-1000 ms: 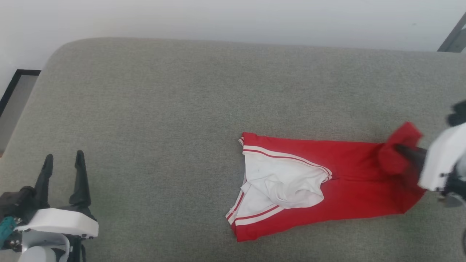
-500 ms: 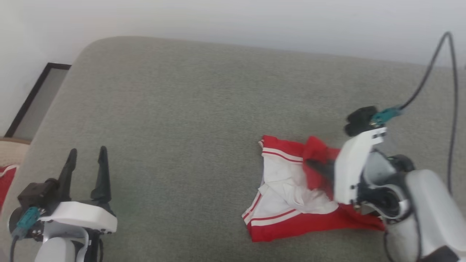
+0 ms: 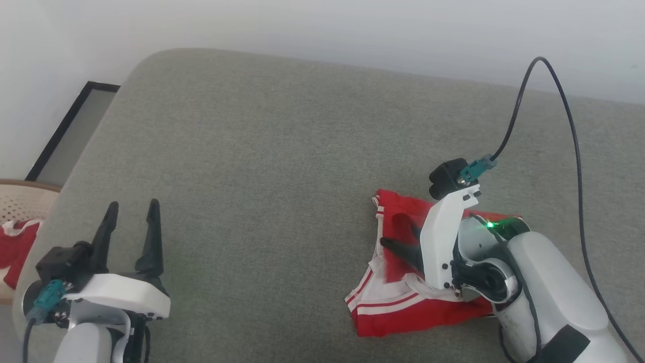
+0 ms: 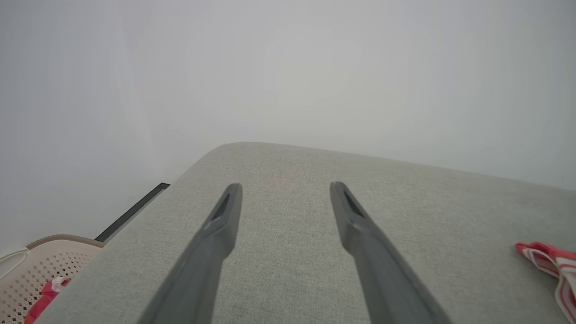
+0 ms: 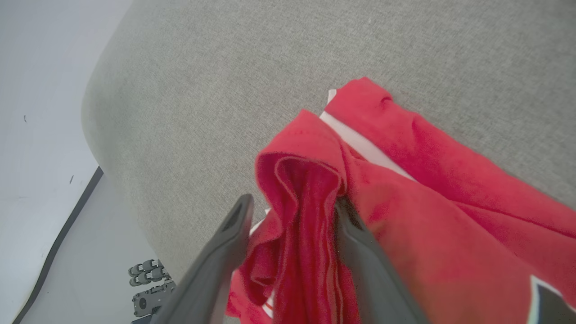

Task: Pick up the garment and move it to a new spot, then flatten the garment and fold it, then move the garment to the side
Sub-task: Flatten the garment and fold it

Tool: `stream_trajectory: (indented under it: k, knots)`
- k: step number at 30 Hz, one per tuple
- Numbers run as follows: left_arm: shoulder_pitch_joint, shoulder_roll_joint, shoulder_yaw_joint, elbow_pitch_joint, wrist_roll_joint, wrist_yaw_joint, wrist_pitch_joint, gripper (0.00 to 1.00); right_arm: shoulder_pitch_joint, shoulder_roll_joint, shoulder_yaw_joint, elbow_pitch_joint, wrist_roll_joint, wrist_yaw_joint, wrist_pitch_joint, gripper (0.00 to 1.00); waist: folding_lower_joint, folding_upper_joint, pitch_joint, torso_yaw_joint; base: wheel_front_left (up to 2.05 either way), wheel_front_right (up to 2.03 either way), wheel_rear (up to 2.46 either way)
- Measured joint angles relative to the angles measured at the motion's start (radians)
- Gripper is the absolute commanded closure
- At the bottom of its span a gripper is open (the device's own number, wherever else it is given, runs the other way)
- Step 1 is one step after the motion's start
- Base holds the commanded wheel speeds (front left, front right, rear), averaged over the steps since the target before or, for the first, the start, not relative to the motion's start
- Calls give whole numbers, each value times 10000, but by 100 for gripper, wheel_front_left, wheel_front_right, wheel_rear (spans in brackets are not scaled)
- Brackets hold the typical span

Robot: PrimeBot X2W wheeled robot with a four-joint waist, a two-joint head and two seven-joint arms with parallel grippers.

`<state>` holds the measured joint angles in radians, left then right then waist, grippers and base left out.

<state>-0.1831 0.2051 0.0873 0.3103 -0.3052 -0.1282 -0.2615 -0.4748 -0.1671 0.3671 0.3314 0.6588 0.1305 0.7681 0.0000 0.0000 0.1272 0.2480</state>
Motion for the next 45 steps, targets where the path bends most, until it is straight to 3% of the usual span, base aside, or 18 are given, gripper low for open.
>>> stream_trajectory:
  k: [6,12,18,21,35,45]
  knots:
    - [102,50,236,-75,-146,-10,0,0,-181,-240,190,-245,376,0,-130,0,0,0,-74,-259,0,0,0]
    - [254,102,610,-188,-196,-10,0,0,-144,-1007,27,-1453,602,0,-805,0,0,0,-195,-640,0,0,0]
    - [555,222,874,-351,-190,-10,0,0,242,-1887,-677,-2326,408,0,-2316,0,0,0,-362,-1118,0,0,0]
    - [763,339,1041,-458,-117,-10,0,0,633,-2399,-1131,-2472,242,0,-3597,0,0,0,-487,-1440,0,0,0]
    - [1514,579,1344,-719,81,-12,0,0,2197,-3091,-2454,-1407,-989,0,-7942,0,0,1,-1044,-2282,0,0,0]
    - [1881,755,1177,-740,-94,-12,0,0,2959,-2821,-2892,-372,-1572,0,-9528,0,0,0,-1266,-2541,0,0,0]
